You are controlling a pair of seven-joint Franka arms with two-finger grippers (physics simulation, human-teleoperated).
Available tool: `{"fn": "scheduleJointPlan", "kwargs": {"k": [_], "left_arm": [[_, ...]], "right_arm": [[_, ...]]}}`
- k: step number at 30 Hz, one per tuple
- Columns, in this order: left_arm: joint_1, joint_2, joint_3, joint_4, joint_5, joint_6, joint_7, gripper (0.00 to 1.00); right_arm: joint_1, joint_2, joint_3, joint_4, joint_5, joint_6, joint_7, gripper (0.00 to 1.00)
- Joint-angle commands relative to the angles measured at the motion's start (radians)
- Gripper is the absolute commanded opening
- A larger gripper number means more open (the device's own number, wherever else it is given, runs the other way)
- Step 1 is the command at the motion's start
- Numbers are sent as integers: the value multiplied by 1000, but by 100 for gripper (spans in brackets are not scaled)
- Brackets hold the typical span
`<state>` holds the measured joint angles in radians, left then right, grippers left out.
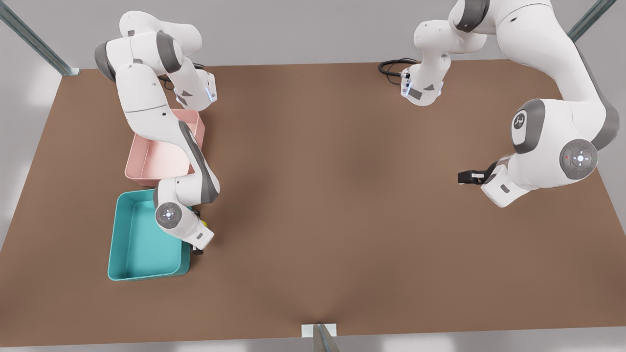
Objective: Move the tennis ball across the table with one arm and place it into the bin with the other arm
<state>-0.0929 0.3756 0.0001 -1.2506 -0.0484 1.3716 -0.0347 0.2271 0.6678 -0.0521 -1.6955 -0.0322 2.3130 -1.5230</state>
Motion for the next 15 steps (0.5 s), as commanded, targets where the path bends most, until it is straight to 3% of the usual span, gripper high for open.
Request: {"fn": "scheduleJointPlan", "kwargs": {"k": [1, 15], "left_arm": [[-1, -1, 0, 0, 1, 0, -8, 100], [-1, -1, 0, 0, 2, 0, -7, 100]], "right_arm": [[1, -4, 0, 0, 0, -4, -26, 100], [0, -20, 0, -38, 23, -9, -26, 100]]}}
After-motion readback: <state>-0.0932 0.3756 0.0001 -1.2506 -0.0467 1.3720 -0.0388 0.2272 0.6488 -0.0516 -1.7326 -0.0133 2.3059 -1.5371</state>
